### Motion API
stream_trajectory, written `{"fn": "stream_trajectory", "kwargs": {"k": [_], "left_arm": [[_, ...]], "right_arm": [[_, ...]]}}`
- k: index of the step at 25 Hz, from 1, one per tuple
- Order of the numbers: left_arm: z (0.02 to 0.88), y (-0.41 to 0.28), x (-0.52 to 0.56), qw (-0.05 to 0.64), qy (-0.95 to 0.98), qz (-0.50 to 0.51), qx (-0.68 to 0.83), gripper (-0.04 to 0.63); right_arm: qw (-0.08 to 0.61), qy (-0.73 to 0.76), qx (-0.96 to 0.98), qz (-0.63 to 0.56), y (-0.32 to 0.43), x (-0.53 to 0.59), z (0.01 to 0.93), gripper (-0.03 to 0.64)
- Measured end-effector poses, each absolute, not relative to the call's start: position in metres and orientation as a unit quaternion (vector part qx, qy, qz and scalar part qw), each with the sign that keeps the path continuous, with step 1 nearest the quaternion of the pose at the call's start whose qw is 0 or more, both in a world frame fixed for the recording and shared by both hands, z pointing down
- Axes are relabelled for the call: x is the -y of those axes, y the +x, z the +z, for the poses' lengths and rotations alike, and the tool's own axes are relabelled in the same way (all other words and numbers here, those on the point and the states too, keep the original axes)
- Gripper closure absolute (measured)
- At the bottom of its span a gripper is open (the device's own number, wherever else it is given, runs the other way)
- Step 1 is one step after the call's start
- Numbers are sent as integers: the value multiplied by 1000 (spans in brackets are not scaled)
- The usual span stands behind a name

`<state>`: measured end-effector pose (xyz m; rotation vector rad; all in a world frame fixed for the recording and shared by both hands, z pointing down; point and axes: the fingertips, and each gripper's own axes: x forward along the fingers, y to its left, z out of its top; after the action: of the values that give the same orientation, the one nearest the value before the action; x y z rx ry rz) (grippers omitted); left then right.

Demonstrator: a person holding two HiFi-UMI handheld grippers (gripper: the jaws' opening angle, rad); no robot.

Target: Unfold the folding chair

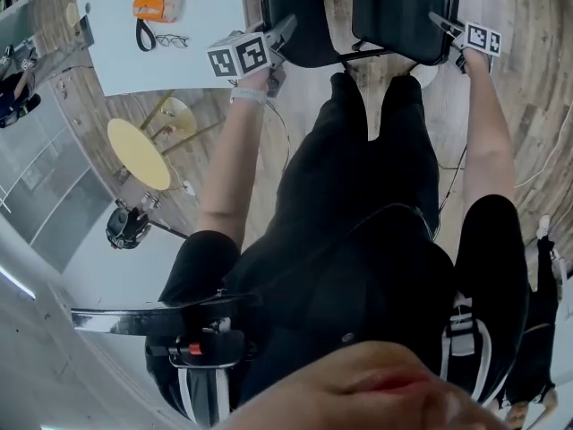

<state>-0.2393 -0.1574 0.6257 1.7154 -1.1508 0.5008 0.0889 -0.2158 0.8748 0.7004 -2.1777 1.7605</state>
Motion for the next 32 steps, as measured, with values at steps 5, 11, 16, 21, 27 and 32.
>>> {"fn": "stream_trajectory", "kwargs": {"k": [5,11,16,21,27,32], "left_arm": [[645,-242,157,484,720,180,464,519],[664,-244,154,487,723,170,460,518],[676,-237,155,490,728,166,450,518],[689,-226,156,496,727,169,444,518],[703,-212,157,496,724,181,443,514],[717,-199,155,507,723,188,430,511]], "right_arm": [[130,216,754,607,114,220,901,434],[66,178,746,638,130,218,923,434],[55,177,728,660,162,214,955,434],[43,163,741,650,193,215,982,434],[-5,133,743,656,211,219,1000,431],[-1,142,714,686,236,213,1030,425]]}}
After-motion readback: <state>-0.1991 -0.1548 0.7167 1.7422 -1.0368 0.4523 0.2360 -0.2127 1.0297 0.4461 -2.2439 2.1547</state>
